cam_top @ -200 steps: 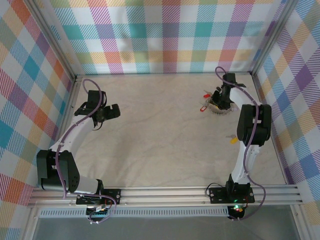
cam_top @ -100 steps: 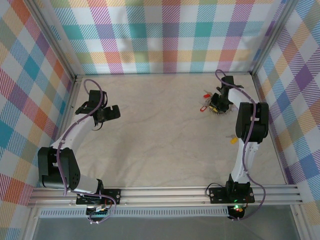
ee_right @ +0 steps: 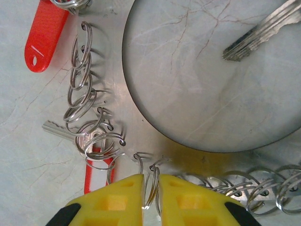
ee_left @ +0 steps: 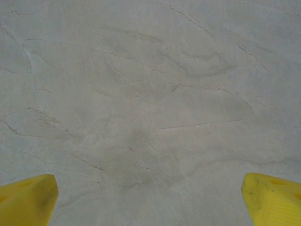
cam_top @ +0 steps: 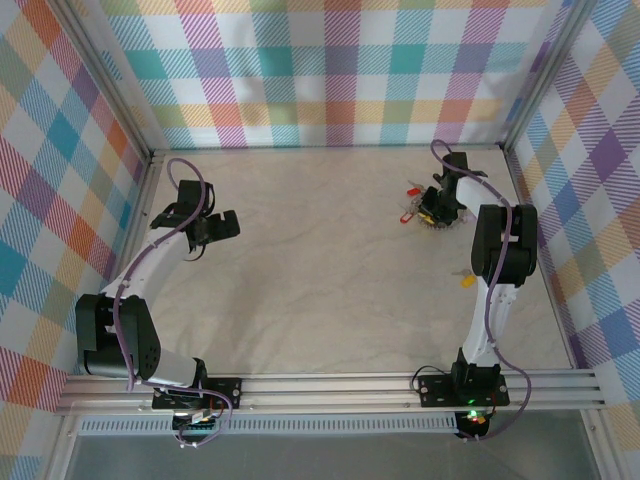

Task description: Put the keys on the keyring

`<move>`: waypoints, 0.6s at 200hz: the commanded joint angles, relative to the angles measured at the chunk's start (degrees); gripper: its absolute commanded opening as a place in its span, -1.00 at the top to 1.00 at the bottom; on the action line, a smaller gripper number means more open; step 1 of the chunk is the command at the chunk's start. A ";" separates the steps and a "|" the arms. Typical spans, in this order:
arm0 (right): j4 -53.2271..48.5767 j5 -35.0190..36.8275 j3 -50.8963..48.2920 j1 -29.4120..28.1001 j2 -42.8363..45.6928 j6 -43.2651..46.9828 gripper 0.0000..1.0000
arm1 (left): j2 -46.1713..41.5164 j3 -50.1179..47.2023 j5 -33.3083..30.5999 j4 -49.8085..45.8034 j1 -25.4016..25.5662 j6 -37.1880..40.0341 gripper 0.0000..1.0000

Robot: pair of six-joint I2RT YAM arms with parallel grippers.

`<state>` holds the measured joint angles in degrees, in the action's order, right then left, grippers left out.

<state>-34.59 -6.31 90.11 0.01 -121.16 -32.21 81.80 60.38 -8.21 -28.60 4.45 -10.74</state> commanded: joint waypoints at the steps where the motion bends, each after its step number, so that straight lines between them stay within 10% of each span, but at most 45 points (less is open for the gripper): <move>1: 0.22 -0.86 -0.59 -0.17 -1.08 -1.52 0.70 | -0.06 1.89 -0.32 -1.28 -0.13 -0.24 -1.00; 120: 1.32 0.07 -1.16 -0.09 -2.10 -2.24 0.72 | 0.55 2.00 -0.52 -1.44 0.14 -0.11 -1.00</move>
<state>-33.82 -6.31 90.00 0.01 -121.58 -33.87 81.82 60.69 -8.25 -28.60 4.47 -10.74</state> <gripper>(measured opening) 0.140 0.998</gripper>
